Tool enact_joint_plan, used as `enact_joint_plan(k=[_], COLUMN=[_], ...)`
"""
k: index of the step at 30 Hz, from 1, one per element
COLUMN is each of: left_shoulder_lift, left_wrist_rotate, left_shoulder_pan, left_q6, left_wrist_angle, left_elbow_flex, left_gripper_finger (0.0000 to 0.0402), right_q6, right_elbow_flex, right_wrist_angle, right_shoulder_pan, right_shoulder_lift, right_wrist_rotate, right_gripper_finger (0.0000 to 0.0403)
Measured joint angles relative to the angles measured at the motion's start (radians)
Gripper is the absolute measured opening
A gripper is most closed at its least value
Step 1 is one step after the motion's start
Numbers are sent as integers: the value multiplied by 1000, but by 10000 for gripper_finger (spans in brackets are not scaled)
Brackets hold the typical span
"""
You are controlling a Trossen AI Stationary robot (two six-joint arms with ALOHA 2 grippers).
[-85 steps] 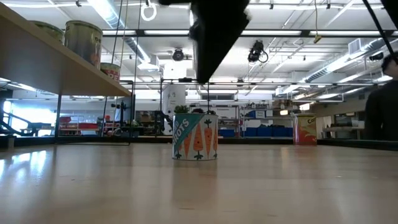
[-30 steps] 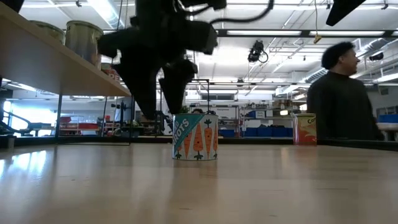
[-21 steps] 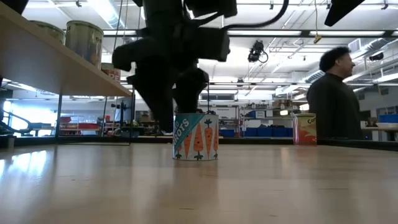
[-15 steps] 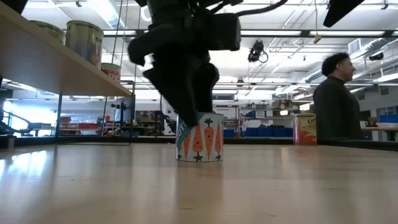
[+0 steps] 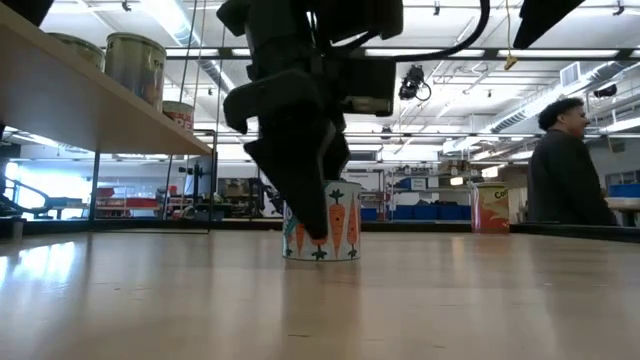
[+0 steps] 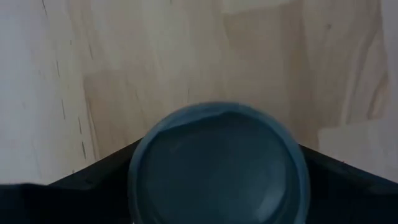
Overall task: Pick and place cans onto a shelf
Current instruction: Put the canned carrots on the shelf
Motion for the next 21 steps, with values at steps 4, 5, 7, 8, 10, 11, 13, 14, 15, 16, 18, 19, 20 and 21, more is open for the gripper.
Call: enact_joint_plan(k=[4, 5, 7, 8, 10, 11, 13, 14, 15, 16, 18, 19, 20, 21], left_shoulder_lift=[-6, -8, -9, -9, -9, -9, -9, -9, -10, -11, -11, -11, -11, -11], left_wrist_rotate=[-3, -3, -3, -4, -3, -5, -9, -9, -9, -11, -19, -23, -23, -24], left_shoulder_pan=[0, -1, -2, -3, -6, -9, -10, -9, -9, -9, -9, -8, -8, -10], left_q6=[-48, -61, -99, -114, -141, -150, -155, -156, -156, -157, -165, -178, -185, -195], left_wrist_angle=[9, 18, 25, 30, 58, 65, 61, 59, 57, 58, 58, 56, 56, 57], left_elbow_flex=[0, 0, 0, 0, 0, 0, 0, 0, 0, 0, 0, 0, 0, 0], left_gripper_finger=[315, 307, 292, 287, 284, 284, 286, 286, 286, 286, 286, 286, 286, 286], right_q6=[-47, -50, -57, -64, -91, -106, -150, -170, -184, -197, -209, -216, -222, -229], right_elbow_flex=[0, 0, 0, 0, 0, 0, 0, 0, 0, 0, 0, 0, 0, 0], right_wrist_angle=[-3, -2, -2, -2, -2, -2, -2, -2, -2, -2, -2, -2, -1, 1], right_shoulder_pan=[-18, -23, -33, -39, -53, -60, -76, -84, -91, -96, -101, -103, -104, -104], right_shoulder_lift=[0, 0, 0, 0, 0, 0, 0, 0, -1, -1, -2, -2, -2, -2], right_wrist_rotate=[0, 0, 1, 2, 3, 3, 2, 0, -4, -7, -10, -16, -22, -28], right_gripper_finger=[337, 337, 336, 336, 334, 334, 332, 332, 331, 329, 327, 325, 324, 323])
